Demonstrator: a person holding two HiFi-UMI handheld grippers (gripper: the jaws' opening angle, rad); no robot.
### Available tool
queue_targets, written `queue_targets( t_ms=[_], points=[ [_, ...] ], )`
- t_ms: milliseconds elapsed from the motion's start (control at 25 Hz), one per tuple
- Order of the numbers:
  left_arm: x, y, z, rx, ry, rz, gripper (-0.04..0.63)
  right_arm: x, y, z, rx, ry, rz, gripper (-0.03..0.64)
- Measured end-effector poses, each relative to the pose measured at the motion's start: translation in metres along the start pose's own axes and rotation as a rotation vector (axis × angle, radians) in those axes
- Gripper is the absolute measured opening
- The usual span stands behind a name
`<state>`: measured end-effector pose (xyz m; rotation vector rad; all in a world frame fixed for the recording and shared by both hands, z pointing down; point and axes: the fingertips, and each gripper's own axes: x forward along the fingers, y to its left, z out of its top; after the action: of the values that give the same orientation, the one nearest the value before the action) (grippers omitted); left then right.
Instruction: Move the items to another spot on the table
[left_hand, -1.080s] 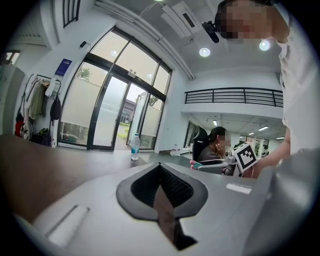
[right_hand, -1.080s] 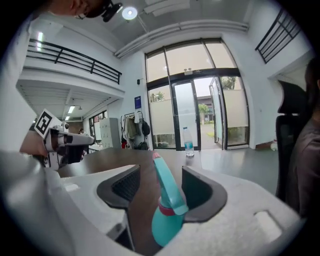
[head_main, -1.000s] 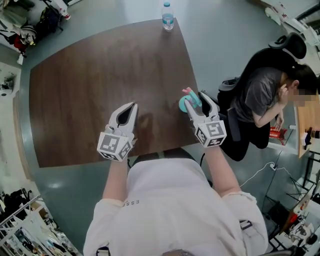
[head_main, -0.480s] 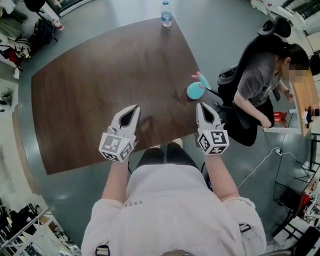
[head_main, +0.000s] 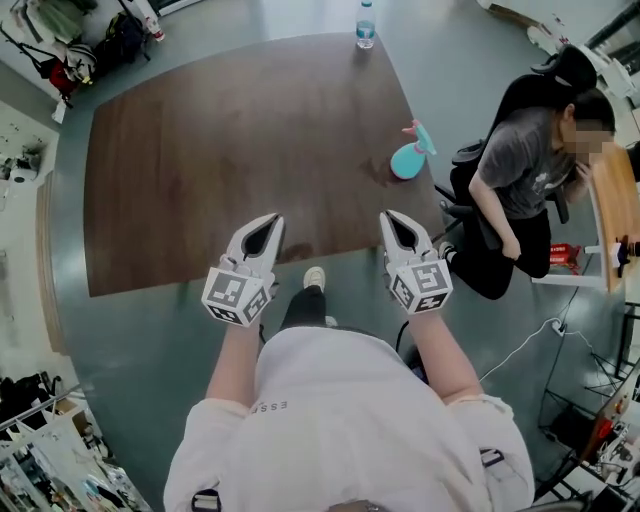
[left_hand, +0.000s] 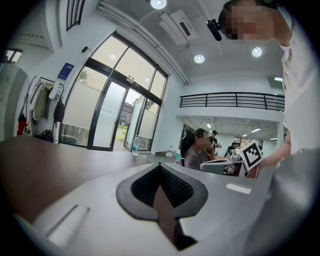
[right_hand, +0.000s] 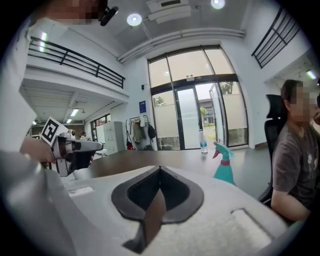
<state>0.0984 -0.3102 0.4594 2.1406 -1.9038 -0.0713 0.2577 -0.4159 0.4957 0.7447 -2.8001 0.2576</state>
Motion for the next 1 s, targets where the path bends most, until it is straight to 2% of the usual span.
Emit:
queue_targets(
  t_ms=[160,480,800,1000],
  points=[
    [-0.047,-0.029,-0.018,0.042,0.009,0.038,0.017,-0.033,0.031,-0.018,-0.04,0.017,0.066,-0.008],
    [-0.13,-0.051,-0.028,0.04,-0.01,0.148,0.017,-0.066,0.086,-0.027,-0.051,0.013,0.153,-0.008],
    [-0.209,-0.023,-0.019,0.053,-0.045,0.2,0.017,-0.065,0.174,-0.032,-0.075,0.013,0.221,-0.009],
    [-0.256,-0.006,-0.018,0.059,-0.06,0.18,0.017,-0.061,0.225,-0.03,-0.085,-0.004,0.189,-0.009]
  ],
)
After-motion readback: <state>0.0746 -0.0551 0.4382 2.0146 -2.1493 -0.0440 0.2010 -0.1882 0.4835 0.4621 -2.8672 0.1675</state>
